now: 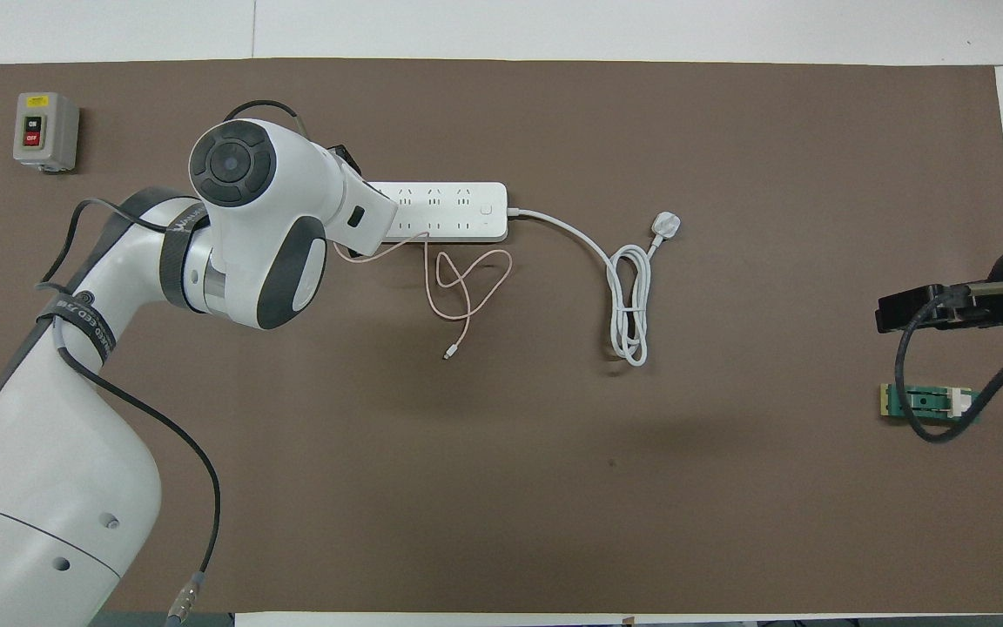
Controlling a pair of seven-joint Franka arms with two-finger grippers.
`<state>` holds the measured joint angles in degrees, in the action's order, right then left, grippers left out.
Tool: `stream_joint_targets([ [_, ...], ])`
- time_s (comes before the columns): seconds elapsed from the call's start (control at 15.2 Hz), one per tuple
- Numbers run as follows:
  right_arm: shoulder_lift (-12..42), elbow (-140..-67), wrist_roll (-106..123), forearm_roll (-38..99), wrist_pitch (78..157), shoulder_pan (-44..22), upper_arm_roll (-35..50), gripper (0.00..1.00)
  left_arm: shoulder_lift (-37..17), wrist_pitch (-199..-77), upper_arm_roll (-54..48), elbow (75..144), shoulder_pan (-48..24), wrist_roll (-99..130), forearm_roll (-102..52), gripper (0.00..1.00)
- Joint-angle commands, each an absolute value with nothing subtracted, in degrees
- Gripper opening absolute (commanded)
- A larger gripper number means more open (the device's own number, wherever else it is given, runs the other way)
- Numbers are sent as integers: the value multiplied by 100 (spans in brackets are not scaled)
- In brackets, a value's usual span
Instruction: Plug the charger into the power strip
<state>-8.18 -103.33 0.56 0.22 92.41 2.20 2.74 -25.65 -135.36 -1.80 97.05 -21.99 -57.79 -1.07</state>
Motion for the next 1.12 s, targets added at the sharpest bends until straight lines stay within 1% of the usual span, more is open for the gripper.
stream_joint_targets([
  [0.0,-782,-10248,149,-79,9123,299,343,100,-2479,-13456,-158,9905,-2232,-5836,-18,0],
  [1.05,-791,-10248,149,-79,9123,299,343,100,-2426,-13271,-185,9993,-2312,-5845,-18,0],
])
